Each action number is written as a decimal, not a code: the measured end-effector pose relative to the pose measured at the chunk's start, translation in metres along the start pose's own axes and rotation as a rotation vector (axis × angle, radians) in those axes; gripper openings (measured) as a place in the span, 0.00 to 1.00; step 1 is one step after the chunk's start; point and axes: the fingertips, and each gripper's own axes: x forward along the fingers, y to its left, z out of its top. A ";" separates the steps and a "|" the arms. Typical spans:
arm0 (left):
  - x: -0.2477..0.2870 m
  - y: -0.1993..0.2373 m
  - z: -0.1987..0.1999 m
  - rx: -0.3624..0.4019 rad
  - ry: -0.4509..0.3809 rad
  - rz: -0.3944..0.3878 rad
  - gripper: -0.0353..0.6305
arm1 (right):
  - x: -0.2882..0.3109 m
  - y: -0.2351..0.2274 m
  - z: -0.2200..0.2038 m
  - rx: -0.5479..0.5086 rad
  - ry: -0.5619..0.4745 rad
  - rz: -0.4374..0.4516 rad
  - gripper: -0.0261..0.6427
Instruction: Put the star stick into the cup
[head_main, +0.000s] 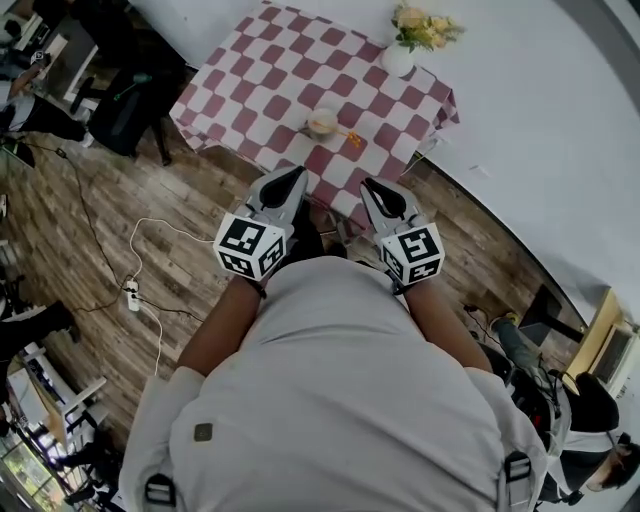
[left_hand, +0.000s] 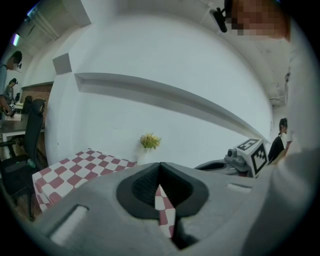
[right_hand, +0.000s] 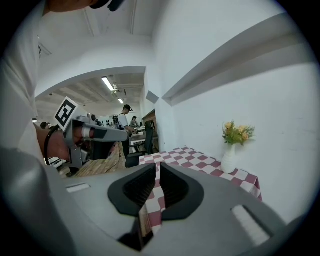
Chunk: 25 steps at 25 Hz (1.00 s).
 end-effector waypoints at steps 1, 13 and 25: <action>-0.004 -0.003 0.000 0.001 -0.004 0.006 0.06 | -0.003 0.003 0.001 -0.004 -0.004 0.007 0.09; -0.064 0.006 -0.002 0.027 -0.012 0.084 0.06 | 0.001 0.045 0.016 0.000 -0.067 0.053 0.05; -0.129 0.045 0.012 0.089 -0.026 -0.012 0.06 | 0.022 0.103 0.035 0.010 -0.075 -0.046 0.05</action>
